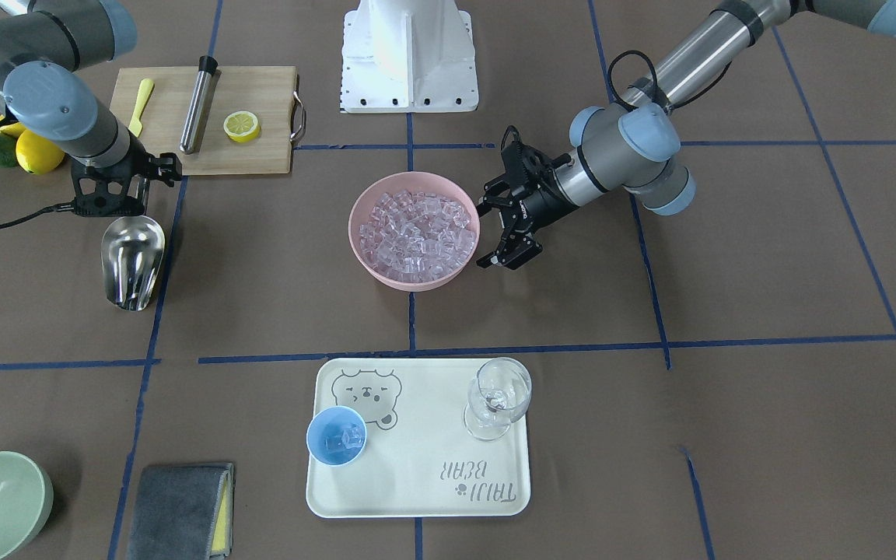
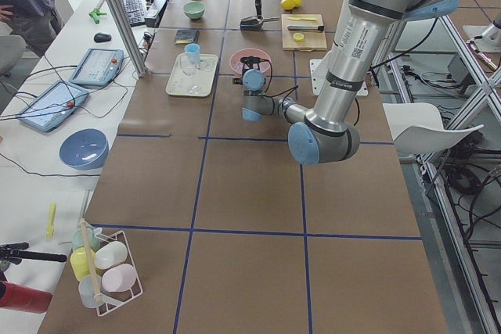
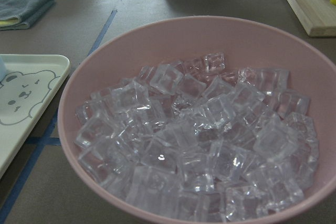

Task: Put ice in cup with scoop
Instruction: 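Lower the scoop onto the table and open the right gripper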

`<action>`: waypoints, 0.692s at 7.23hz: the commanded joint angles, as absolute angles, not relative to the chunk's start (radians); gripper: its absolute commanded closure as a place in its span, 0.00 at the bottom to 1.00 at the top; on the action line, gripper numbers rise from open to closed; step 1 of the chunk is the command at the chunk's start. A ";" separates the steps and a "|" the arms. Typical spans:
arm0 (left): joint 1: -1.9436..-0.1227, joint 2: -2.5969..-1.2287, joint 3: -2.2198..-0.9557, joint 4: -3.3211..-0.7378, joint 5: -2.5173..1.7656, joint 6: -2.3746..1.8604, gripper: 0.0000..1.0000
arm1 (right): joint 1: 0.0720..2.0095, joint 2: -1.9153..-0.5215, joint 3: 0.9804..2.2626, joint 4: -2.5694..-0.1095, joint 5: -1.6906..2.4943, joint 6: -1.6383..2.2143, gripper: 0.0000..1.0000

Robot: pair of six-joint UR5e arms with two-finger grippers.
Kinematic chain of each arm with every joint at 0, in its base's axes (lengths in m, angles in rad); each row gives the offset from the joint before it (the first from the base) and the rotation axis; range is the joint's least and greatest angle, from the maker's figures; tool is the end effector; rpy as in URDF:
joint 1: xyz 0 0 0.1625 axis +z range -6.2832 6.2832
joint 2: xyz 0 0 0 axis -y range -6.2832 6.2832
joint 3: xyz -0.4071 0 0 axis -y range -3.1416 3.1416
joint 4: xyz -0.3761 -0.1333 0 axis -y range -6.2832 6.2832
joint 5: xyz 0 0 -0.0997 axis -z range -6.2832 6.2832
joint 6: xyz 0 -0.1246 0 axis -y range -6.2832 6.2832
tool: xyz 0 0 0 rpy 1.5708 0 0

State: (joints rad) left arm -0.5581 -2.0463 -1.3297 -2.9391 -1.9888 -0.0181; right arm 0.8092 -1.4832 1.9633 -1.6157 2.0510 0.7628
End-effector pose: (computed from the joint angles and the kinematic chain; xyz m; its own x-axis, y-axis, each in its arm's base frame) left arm 0.5184 -0.4212 0.3338 0.1393 0.9902 -0.0051 0.0296 0.0010 0.9996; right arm -0.2945 -0.4186 0.4525 0.7992 -0.0909 0.5941 0.1017 0.9947 0.0153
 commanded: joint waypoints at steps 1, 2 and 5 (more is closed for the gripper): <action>-0.571 -2.042 -1.333 -2.936 -1.993 -0.017 0.00 | 1.022 -1.492 1.960 -1.623 2.144 0.500 0.00; -0.589 -2.039 -1.335 -2.925 -1.999 -0.015 0.00 | 1.119 -1.521 1.959 -1.637 2.181 0.373 0.00; -0.696 -1.964 -1.365 -2.817 -2.049 -0.017 0.00 | 1.398 -1.662 1.947 -1.704 2.270 -0.084 0.00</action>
